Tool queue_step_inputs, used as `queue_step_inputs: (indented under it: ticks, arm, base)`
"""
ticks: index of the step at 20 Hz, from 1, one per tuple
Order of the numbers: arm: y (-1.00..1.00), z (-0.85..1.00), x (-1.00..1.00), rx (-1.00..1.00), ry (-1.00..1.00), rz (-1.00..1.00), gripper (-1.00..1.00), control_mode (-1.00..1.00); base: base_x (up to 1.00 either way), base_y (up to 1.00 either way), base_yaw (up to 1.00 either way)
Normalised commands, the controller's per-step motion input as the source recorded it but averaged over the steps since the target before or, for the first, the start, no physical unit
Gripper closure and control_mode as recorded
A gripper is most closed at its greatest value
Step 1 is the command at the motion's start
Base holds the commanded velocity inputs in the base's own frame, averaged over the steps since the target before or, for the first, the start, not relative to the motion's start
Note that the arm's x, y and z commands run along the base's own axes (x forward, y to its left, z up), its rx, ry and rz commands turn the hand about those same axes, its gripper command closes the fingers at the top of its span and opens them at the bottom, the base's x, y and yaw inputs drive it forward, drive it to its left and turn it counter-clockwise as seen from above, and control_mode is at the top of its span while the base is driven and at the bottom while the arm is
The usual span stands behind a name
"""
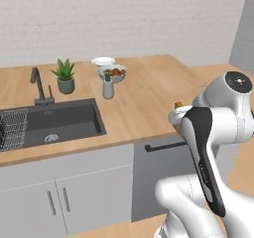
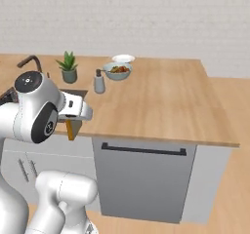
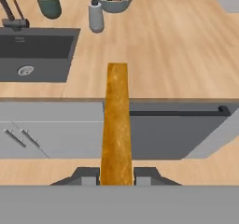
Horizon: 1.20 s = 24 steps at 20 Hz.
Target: Start the toaster. Once the lever pops up, take the bread to the plate on the dining counter.
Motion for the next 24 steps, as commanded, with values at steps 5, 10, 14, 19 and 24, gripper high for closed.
queue_step_inputs:
  ticks: [5,10,14,19,24]
  arm:
    - [0.00,0.00,0.00,0.00,0.00,0.00,1.00,1.00]
    - [0.00,0.00,0.00,0.00,0.00,0.00,1.00,1.00]
    - [0.00,0.00,0.00,0.00,0.00,0.00,1.00,1.00]
    - [0.00,0.00,0.00,0.00,0.00,0.00,1.00,1.00]
    - [0.00,0.00,0.00,0.00,0.00,0.00,1.00,1.00]
  base:
    - [0.28,-1.00,0.00]
    - [0.27,-1.00,0.02]
    - [0.21,-1.00,0.04]
    - [0.22,-1.00,0.06]
    - [0.30,-1.00,0.10]
